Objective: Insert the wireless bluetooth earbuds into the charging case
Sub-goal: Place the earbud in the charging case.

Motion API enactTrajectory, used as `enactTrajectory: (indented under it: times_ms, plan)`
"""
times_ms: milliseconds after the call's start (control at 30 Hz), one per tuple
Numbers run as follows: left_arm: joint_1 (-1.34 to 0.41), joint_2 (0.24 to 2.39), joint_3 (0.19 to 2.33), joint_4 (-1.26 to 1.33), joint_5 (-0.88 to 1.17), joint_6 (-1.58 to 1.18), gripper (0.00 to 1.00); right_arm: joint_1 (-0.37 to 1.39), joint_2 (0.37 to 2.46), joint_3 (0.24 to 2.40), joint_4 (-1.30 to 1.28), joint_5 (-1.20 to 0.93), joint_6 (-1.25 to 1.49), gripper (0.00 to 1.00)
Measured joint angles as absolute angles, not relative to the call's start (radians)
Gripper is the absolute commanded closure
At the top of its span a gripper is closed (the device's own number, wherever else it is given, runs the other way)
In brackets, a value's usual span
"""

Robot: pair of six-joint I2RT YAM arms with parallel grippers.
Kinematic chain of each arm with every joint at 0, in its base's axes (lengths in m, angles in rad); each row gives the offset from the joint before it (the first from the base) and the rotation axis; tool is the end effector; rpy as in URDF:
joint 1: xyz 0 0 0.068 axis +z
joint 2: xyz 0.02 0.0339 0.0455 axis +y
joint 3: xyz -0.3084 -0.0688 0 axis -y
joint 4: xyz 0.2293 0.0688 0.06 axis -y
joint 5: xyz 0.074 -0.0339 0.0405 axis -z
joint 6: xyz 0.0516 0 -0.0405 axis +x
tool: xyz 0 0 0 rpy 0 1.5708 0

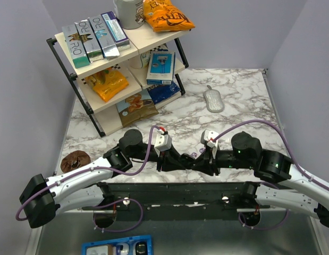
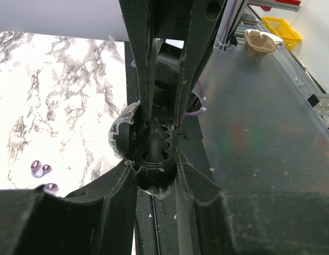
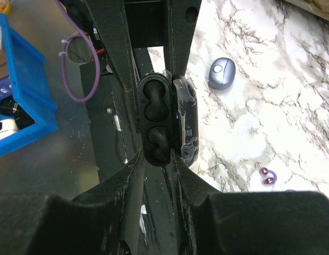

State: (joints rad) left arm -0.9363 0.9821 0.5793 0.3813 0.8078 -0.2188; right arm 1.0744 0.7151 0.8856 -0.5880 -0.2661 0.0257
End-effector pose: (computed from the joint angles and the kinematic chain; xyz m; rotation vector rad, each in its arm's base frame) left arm 0.0843 -0.1774 0.3329 1.2432 1.3214 -1.4937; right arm 0.0434 0.1085 0.3636 -1.2093 1.7259 0.9533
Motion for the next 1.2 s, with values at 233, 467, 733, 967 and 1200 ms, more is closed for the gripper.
enactTrajectory:
  times_ms: [233,467,733,967,1200]
  plan:
    - [-0.936,0.982,0.576,0.396,0.800,-0.228,1.00,1.074,0.706,0.873,-0.564,-0.251,0.031,0.66]
    - [-0.936,0.982,0.564,0.405,0.797,-0.237,1.00,1.074,0.705,0.850,-0.537,-0.251,0.053,0.71]
    - [-0.935,0.981,0.553,0.410,0.793,-0.239,1.00,1.074,0.704,0.839,-0.517,-0.265,0.075,0.87]
    - [-0.935,0.979,0.553,0.411,0.793,-0.241,1.00,1.074,0.704,0.838,-0.514,-0.267,0.076,0.87]
    - [-0.935,0.979,0.553,0.411,0.793,-0.241,1.00,1.074,0.704,0.838,-0.514,-0.267,0.075,0.90]
